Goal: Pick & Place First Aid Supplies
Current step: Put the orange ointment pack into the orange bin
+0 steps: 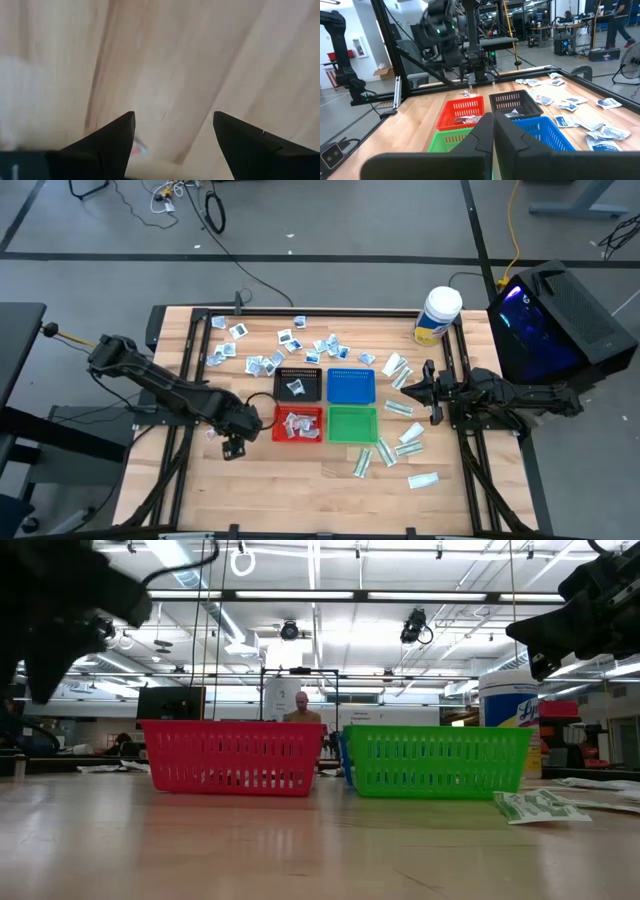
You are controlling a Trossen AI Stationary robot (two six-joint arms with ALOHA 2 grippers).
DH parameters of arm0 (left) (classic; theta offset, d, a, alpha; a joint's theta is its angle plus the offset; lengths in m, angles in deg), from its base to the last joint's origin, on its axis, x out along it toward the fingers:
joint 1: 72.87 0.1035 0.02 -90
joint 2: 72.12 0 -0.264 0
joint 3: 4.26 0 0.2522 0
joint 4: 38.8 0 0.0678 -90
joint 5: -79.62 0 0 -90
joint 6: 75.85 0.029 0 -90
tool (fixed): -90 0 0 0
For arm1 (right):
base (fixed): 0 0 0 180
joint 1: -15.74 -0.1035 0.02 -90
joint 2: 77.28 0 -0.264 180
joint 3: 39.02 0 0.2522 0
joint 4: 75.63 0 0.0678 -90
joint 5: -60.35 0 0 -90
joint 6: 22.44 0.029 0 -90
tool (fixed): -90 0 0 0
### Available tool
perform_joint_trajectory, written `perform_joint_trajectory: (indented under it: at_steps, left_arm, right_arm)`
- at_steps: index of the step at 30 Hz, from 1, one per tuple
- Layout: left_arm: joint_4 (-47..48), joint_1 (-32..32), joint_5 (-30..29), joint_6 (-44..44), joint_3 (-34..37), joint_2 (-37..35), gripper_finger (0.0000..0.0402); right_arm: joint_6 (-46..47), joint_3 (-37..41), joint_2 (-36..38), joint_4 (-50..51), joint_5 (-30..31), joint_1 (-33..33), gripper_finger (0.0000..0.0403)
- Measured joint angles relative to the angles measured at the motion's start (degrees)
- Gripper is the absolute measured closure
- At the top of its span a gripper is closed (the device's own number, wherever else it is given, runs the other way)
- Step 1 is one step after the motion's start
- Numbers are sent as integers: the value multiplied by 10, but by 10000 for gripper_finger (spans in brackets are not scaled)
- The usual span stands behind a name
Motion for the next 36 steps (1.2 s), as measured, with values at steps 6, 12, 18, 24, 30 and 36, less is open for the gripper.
perform_joint_trajectory:
  at_steps: [6,12,18,24,30,36]
  left_arm:
    - [1,0,9,-49,76,0,126]
    - [0,2,9,-74,121,0,126]
    - [-12,9,21,-84,145,0,126]
    - [-53,21,25,-86,164,0,126]
    - [-60,24,34,-89,178,0,126]
    - [-75,24,48,-89,197,0,126]
  right_arm:
    - [0,0,0,0,0,0,385]
    - [0,0,0,0,0,0,385]
    - [0,0,0,0,0,0,385]
    - [0,0,0,0,0,0,385]
    - [0,0,0,0,0,0,385]
    - [0,0,0,0,0,0,385]
